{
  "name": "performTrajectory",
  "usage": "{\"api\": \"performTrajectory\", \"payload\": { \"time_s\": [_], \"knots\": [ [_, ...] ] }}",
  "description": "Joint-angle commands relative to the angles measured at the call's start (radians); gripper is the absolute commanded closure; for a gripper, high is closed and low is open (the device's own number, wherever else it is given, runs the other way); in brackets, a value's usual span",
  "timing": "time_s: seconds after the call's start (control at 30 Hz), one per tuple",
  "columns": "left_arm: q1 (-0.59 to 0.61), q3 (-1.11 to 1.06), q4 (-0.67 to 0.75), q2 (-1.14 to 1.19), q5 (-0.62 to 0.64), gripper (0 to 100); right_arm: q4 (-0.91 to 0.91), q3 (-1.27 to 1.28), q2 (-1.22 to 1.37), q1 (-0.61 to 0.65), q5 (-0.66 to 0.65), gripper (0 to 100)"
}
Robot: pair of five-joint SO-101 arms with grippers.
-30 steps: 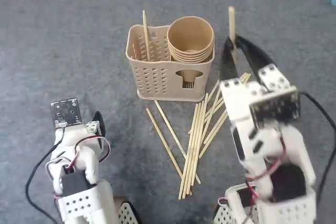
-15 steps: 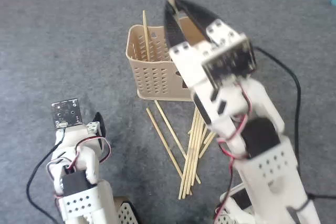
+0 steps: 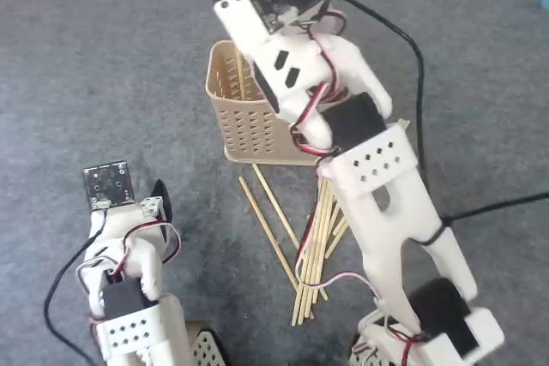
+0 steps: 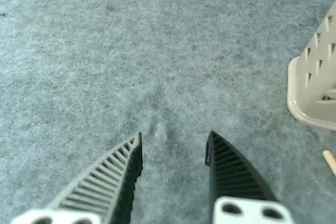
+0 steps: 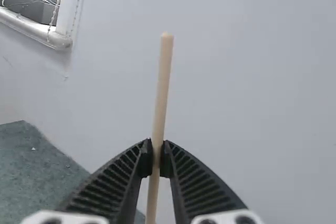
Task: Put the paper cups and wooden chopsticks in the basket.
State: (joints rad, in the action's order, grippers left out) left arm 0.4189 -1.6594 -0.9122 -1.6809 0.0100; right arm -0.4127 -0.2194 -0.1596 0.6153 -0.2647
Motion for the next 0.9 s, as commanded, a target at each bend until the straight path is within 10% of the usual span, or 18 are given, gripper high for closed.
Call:
{"api": "performTrajectory", "payload": {
  "time_s": [0.0,0.63,0.87],
  "knots": [
    [0.002,0.005,0.032,-0.012,-0.011,81,0.021,-0.060,0.007,0.031,0.041,98.9],
    [0.002,0.005,0.034,-0.012,-0.011,81,0.002,-0.008,0.047,-0.005,0.193,91.5],
    [0.002,0.005,0.034,-0.012,-0.011,81,-0.254,-0.008,-0.074,-0.005,0.195,93.9]
  ]
}}
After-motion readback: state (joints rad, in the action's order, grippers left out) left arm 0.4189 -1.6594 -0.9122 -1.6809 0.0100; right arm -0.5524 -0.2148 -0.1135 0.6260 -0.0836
